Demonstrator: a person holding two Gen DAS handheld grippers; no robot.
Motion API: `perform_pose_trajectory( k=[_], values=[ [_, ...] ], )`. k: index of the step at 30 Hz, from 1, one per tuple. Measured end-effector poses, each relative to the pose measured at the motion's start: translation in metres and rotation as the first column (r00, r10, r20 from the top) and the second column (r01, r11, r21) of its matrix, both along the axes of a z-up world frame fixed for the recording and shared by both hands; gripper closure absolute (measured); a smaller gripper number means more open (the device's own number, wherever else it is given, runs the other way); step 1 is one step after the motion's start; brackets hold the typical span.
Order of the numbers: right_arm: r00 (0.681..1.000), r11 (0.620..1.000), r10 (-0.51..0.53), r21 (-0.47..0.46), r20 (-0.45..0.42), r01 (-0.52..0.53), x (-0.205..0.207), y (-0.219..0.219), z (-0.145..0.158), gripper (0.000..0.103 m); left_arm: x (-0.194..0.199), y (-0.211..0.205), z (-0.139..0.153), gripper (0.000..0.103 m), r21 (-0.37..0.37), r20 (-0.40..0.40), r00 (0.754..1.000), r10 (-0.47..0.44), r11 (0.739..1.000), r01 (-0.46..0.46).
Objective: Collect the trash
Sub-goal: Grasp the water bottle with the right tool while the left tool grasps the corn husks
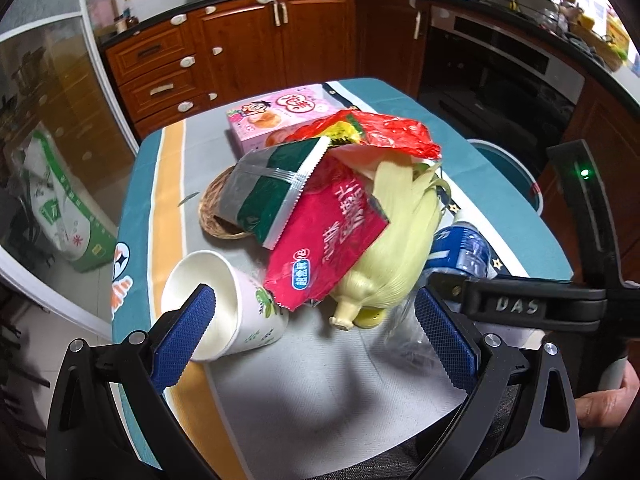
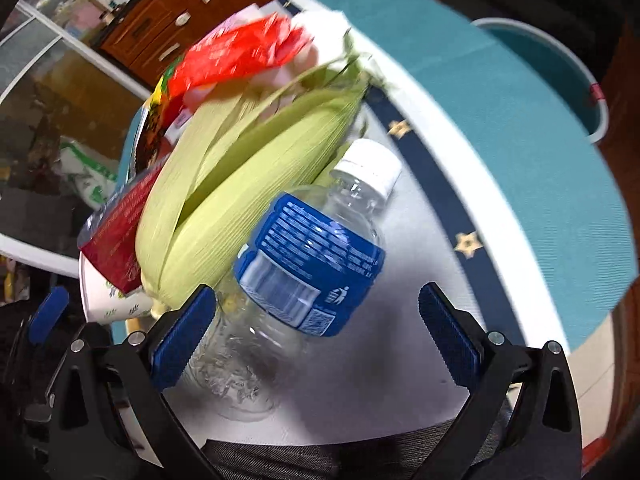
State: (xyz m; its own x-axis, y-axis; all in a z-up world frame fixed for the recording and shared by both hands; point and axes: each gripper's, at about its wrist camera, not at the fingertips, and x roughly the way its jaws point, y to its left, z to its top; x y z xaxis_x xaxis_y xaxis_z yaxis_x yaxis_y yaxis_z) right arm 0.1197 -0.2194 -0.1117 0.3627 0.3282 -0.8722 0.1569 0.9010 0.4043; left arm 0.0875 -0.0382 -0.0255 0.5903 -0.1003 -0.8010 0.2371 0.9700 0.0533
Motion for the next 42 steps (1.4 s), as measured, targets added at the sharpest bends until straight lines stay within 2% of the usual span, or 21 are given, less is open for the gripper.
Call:
perform_pose_trajectory(
  k=[2, 3, 8, 11, 14, 15, 17, 18, 21, 26, 27, 29, 30, 33, 35, 36, 38, 39, 40, 41, 42],
  values=[
    [0.999, 0.997, 0.033, 0.062, 0.01, -0.033, -0.001, 0.0, -0.003, 0.031, 0.001, -0.003, -0.001, 0.003, 0.006, -0.01, 1.0, -0.008, 1.0, 0.008],
    [0.999, 0.997, 0.04, 0.073, 0.01, -0.04, -0.003, -0.001, -0.003, 0.033, 0.001, -0.005, -0.002, 0.003, 0.012, -0.016, 1.0, -0.016, 1.0, 0.017],
    [0.997, 0.996, 0.077, -0.038, 0.028, -0.076, -0.018, -0.015, 0.008, 0.034, -0.001, -0.021, -0.001, 0.003, -0.016, -0.055, 0.993, -0.106, 0.994, 0.105],
    [0.997, 0.987, 0.066, -0.149, 0.049, -0.058, -0.024, -0.034, 0.014, 0.034, -0.003, -0.051, 0.001, 0.003, -0.054, -0.101, 0.966, -0.237, 0.971, 0.233],
    [0.998, 0.986, 0.043, -0.161, 0.044, -0.036, -0.03, -0.054, 0.014, 0.036, -0.001, -0.086, -0.001, 0.008, 0.001, -0.121, 0.937, -0.329, 0.943, 0.331],
    [0.998, 0.986, 0.036, -0.163, 0.043, -0.028, -0.029, -0.061, 0.013, 0.036, 0.004, -0.101, -0.004, 0.008, 0.046, -0.129, 0.925, -0.358, 0.929, 0.366],
    [0.999, 0.989, 0.023, -0.15, 0.044, -0.016, -0.03, -0.073, 0.012, 0.036, 0.015, -0.112, -0.01, 0.008, 0.12, -0.132, 0.927, -0.352, 0.922, 0.368],
    [0.999, 0.989, 0.02, -0.144, 0.044, -0.014, -0.031, -0.076, 0.012, 0.036, 0.026, -0.116, -0.017, 0.008, 0.153, -0.16, 0.926, -0.341, 0.919, 0.364],
    [0.998, 0.99, 0.03, -0.14, 0.053, -0.023, -0.033, -0.081, 0.012, 0.036, 0.051, -0.113, -0.035, 0.008, 0.187, -0.232, 0.926, -0.298, 0.92, 0.344],
    [0.996, 0.989, 0.058, -0.136, 0.061, -0.049, -0.032, -0.08, 0.011, 0.036, 0.061, -0.107, -0.053, 0.01, 0.289, -0.247, 0.935, -0.255, 0.901, 0.322],
    [0.996, 0.99, 0.059, -0.131, 0.061, -0.051, -0.032, -0.081, 0.011, 0.036, 0.064, -0.104, -0.057, 0.014, 0.303, -0.248, 0.94, -0.236, 0.902, 0.307],
    [0.996, 0.991, 0.062, -0.121, 0.064, -0.054, -0.032, -0.082, 0.011, 0.036, 0.064, -0.099, -0.06, 0.05, 0.319, -0.25, 0.943, -0.222, 0.9, 0.296],
    [0.996, 0.991, 0.064, -0.123, 0.066, -0.056, -0.031, -0.082, 0.011, 0.036, 0.062, -0.099, -0.059, 0.051, 0.311, -0.257, 0.94, -0.226, 0.901, 0.302],
    [0.994, 0.99, 0.072, -0.128, 0.076, -0.062, -0.034, -0.081, 0.012, 0.036, 0.053, -0.106, -0.054, 0.064, 0.296, -0.27, 0.926, -0.264, 0.892, 0.341],
    [0.994, 0.991, 0.076, -0.116, 0.075, -0.067, -0.036, -0.083, 0.012, 0.036, 0.046, -0.113, -0.053, 0.064, 0.277, -0.286, 0.911, -0.298, 0.884, 0.376],
    [0.994, 0.991, 0.078, -0.114, 0.073, -0.069, -0.037, -0.084, 0.011, 0.036, 0.041, -0.117, -0.053, 0.061, 0.304, -0.285, 0.908, -0.308, 0.869, 0.39],
    [0.995, 0.992, 0.073, -0.108, 0.072, -0.065, -0.037, -0.085, 0.011, 0.036, 0.04, -0.123, -0.057, 0.038, 0.339, -0.291, 0.903, -0.317, 0.848, 0.407],
    [0.995, 0.992, 0.074, -0.111, 0.072, -0.066, -0.036, -0.084, 0.012, 0.036, 0.041, -0.127, -0.063, 0.036, 0.362, -0.297, 0.902, -0.314, 0.837, 0.411],
    [0.995, 0.991, 0.074, -0.114, 0.073, -0.065, -0.036, -0.084, 0.012, 0.036, 0.042, -0.129, -0.066, 0.036, 0.376, -0.296, 0.904, -0.307, 0.833, 0.406],
    [0.995, 0.992, 0.068, -0.109, 0.073, -0.06, -0.036, -0.084, 0.013, 0.037, 0.043, -0.13, -0.068, 0.041, 0.377, -0.29, 0.908, -0.304, 0.835, 0.4],
    [0.995, 0.993, 0.063, -0.1, 0.074, -0.056, -0.036, -0.085, 0.013, 0.037, 0.041, -0.131, -0.066, 0.052, 0.371, -0.274, 0.913, -0.303, 0.842, 0.391]
  ],
)
